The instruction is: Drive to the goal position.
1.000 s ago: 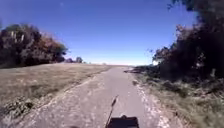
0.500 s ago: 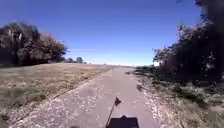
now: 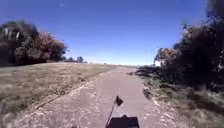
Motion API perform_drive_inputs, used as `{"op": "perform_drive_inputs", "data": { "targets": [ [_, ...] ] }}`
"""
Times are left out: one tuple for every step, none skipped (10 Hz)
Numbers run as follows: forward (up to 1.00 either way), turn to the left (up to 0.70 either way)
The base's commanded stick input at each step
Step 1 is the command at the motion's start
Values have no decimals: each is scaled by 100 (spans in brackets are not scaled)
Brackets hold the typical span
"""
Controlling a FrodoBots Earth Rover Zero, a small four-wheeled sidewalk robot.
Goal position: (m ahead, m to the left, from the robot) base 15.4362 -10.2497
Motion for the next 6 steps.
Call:
{"op": "perform_drive_inputs", "data": {
  "targets": [
    [100,-4],
    [100,-40],
    [100,-40],
    [100,-40],
    [100,0],
    [100,0]
  ]
}}
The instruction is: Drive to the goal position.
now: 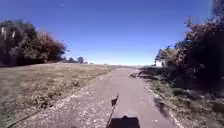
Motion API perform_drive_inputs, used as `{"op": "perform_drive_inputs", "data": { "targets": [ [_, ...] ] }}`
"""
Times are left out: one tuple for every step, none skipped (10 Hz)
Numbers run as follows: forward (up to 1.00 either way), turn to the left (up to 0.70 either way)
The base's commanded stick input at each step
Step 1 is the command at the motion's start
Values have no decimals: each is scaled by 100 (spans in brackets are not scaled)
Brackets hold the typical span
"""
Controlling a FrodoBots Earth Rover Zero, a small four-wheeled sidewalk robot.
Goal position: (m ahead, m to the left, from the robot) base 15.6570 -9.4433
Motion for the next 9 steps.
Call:
{"op": "perform_drive_inputs", "data": {
  "targets": [
    [100,0],
    [100,0],
    [100,3],
    [100,6],
    [100,1],
    [100,0],
    [100,0],
    [100,0],
    [100,-5]
  ]
}}
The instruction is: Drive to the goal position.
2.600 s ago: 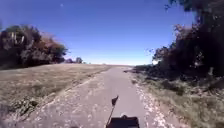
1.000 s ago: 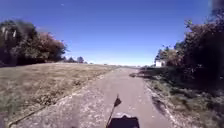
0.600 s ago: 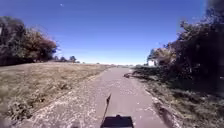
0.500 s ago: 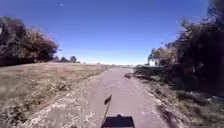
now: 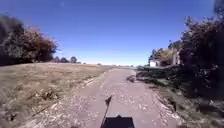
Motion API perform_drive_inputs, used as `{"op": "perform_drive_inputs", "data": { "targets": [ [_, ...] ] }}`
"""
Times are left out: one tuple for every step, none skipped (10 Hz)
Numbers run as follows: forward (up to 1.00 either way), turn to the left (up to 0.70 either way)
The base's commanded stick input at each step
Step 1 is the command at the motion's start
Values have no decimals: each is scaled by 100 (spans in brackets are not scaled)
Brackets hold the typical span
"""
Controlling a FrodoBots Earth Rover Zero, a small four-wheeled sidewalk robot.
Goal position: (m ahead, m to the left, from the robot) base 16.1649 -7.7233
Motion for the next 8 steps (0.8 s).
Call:
{"op": "perform_drive_inputs", "data": {
  "targets": [
    [100,-36],
    [100,-40],
    [100,-40],
    [100,-40],
    [100,-23],
    [100,0],
    [100,0],
    [100,0]
  ]
}}
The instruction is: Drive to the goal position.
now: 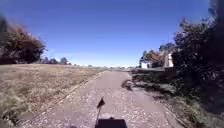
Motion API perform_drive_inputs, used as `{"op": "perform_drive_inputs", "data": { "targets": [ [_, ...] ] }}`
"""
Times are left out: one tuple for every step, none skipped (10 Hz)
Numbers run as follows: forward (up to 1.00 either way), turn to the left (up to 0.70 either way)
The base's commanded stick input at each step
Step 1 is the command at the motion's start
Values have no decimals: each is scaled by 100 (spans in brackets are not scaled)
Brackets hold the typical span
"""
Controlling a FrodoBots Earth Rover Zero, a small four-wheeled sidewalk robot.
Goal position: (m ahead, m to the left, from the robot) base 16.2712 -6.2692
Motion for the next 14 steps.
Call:
{"op": "perform_drive_inputs", "data": {
  "targets": [
    [100,0],
    [100,0],
    [100,0],
    [100,0],
    [100,0],
    [100,1],
    [100,0],
    [100,0],
    [100,0],
    [100,0],
    [100,0],
    [100,0],
    [100,0],
    [100,0]
  ]
}}
